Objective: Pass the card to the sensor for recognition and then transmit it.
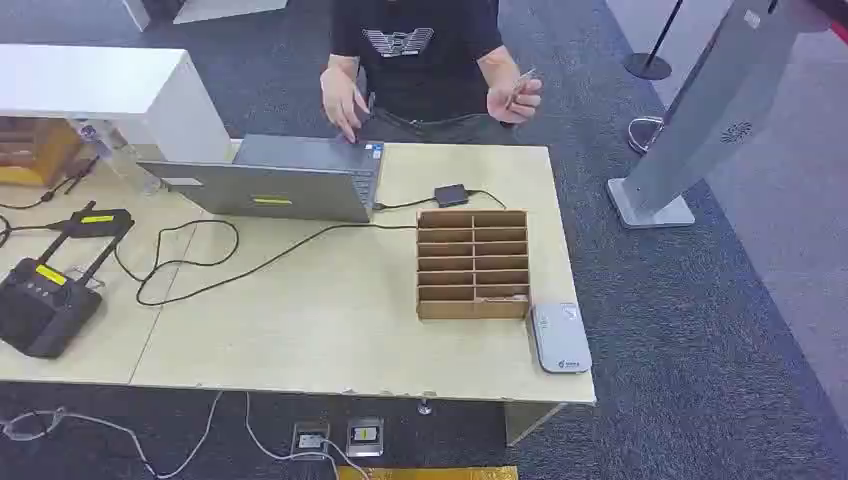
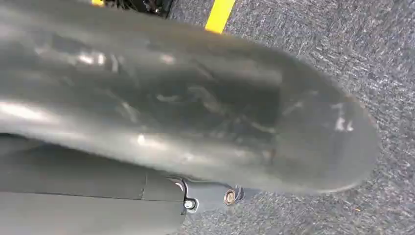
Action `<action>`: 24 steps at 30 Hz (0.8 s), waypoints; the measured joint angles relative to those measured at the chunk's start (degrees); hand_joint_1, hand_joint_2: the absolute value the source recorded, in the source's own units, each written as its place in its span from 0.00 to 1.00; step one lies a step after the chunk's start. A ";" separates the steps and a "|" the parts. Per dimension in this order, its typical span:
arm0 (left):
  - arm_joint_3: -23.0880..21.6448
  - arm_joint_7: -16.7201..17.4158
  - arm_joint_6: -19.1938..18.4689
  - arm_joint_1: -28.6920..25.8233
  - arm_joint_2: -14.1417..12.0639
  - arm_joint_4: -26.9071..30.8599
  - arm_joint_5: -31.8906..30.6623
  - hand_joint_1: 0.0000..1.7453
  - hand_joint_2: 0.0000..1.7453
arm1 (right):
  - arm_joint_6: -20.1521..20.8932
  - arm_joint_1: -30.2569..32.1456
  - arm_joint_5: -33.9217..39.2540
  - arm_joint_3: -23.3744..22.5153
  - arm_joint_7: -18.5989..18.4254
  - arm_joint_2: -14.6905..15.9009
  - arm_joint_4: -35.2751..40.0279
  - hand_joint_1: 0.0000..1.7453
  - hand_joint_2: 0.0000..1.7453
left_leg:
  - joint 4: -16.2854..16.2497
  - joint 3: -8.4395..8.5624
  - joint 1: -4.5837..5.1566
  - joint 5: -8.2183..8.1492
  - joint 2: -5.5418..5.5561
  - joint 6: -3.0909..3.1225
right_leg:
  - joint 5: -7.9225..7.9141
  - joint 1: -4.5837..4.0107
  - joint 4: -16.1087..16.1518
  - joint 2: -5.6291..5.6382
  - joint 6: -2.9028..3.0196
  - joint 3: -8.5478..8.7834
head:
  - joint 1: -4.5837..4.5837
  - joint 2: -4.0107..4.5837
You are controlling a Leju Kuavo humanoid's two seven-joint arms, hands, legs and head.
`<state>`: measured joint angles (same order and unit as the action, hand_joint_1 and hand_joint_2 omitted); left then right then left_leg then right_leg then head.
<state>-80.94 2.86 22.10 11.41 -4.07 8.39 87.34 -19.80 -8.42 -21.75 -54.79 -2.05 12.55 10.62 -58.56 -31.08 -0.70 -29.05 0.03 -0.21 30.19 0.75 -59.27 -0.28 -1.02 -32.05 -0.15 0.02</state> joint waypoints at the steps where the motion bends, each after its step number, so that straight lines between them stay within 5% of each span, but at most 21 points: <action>1: 0.02 -0.15 -0.02 0.00 0.00 0.00 0.00 0.00 0.00 | -0.13 0.00 0.15 0.00 -0.15 -0.02 0.00 0.00 0.00 | 0.00 0.00 0.00 0.00 0.00 0.00 | 0.00 0.00 0.00 0.00 0.00 0.00 | 0.00 0.00; 6: 0.02 -1.07 -0.11 -0.03 0.00 0.00 -0.31 0.00 0.00 | 0.02 -0.01 -0.24 0.00 -4.20 -0.04 -0.02 0.00 0.00 | 0.00 0.00 0.00 0.00 0.00 0.00 | 0.00 0.00 0.00 0.00 0.00 0.00 | 0.00 0.00; 24: 0.02 -0.35 -3.24 -0.03 -0.44 0.00 -0.28 0.00 0.00 | -4.09 -0.03 0.11 0.00 -2.32 -0.20 -0.02 0.00 0.00 | 0.00 0.00 0.00 0.00 0.00 0.00 | 0.00 0.00 0.00 0.00 0.00 0.00 | 0.00 0.00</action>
<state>-80.91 2.51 18.86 11.38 -4.50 8.39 87.06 -23.89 -8.45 -21.64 -54.80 -4.37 12.35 10.60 -58.56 -31.08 -0.70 -29.05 0.03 -0.21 30.19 0.76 -59.27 -0.29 -1.02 -32.05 -0.15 0.02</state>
